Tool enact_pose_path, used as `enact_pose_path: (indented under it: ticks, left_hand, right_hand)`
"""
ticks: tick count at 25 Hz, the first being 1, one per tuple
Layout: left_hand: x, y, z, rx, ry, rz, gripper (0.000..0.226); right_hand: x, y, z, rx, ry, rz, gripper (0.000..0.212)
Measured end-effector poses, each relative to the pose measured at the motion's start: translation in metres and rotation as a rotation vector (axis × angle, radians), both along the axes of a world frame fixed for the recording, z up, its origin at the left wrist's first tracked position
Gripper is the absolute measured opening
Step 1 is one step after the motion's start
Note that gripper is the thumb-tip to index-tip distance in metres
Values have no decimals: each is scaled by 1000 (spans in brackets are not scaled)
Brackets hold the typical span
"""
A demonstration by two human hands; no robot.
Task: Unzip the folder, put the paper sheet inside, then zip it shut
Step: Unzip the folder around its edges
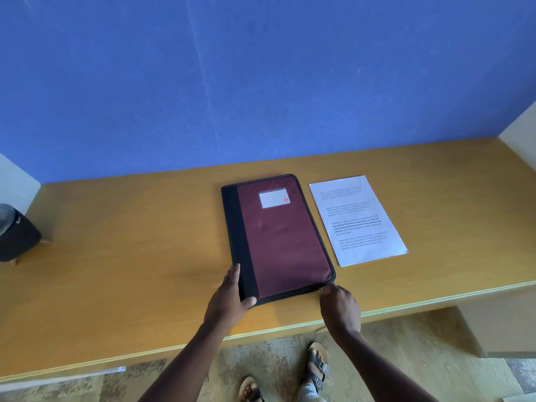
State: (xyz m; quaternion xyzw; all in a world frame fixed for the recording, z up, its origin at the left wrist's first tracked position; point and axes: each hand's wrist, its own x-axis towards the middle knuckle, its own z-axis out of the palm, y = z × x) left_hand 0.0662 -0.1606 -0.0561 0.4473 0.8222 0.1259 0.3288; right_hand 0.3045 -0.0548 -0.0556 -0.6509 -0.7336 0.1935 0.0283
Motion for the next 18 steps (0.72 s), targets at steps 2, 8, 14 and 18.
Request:
enact_pose_path:
  ticks: [2, 8, 14, 18]
  left_hand:
    - [1, -3, 8, 30, 3, 41, 80]
    - [-6, -16, 8, 46, -42, 33, 67]
    - [-17, -20, 9, 2, -136, -40, 108]
    - [-16, -27, 21, -27, -52, -105, 103]
  right_hand:
    - [-4, -3, 1, 6, 1, 7, 16]
    - [-20, -16, 2, -13, 33, 43, 13]
    - [-36, -26, 4, -47, 103, 45, 12]
    - [-40, -32, 4, -33, 99, 19, 17]
